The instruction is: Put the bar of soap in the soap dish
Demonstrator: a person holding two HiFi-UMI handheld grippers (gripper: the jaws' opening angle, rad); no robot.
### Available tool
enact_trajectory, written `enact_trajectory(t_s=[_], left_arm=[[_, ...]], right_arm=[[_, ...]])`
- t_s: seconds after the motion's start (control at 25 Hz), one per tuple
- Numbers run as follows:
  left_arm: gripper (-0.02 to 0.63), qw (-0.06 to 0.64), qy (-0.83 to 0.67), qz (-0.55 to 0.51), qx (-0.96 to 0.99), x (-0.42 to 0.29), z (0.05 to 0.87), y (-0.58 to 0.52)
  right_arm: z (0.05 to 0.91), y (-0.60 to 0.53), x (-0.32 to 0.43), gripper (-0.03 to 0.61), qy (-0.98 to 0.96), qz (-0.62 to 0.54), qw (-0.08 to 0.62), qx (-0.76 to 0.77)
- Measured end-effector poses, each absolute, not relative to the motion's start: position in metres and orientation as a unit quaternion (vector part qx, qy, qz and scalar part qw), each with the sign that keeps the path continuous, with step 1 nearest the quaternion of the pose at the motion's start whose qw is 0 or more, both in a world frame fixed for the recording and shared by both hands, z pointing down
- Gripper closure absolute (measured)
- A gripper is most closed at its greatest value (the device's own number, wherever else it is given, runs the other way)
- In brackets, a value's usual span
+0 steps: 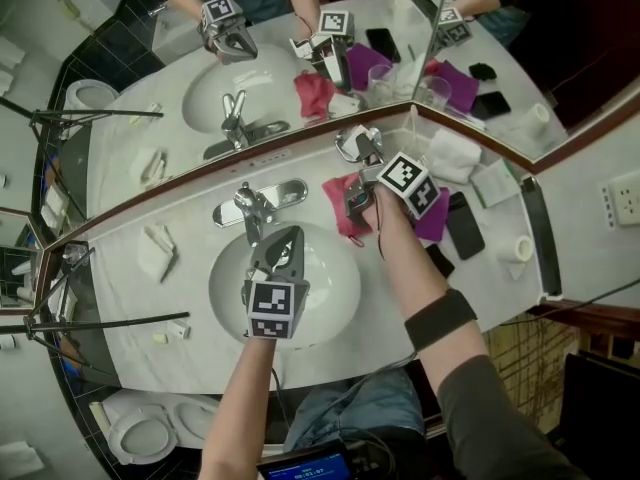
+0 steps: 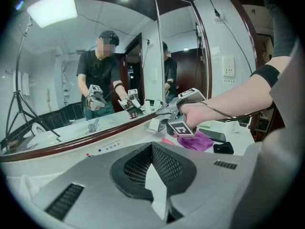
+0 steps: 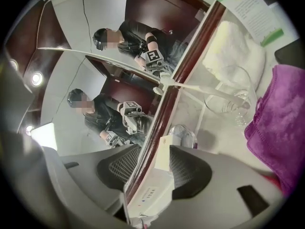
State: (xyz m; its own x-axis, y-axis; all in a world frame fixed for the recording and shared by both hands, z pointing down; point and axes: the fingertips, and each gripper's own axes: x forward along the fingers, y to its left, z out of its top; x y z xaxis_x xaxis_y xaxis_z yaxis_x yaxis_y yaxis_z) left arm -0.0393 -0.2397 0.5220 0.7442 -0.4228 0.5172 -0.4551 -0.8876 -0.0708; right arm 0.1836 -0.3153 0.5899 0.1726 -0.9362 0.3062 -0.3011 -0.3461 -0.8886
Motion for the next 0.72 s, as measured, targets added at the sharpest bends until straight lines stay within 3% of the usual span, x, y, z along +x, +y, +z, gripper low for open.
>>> enact_trajectory(t_s=[0.28, 0.72], left_arm=[[0.611, 0.045, -0.234, 0.244, 0.940, -0.052, 0.482, -0.224], [0.611, 0.043, -0.232, 0.216, 0.947, -0.093, 0.440, -0.187]], right_arm=[[0.523, -0.271, 0.170, 0.542, 0.494, -0.426, 0.312, -0.690], [0.462, -0.192, 0.129, 0.565, 0.529, -0.407, 0.287, -0.687]])
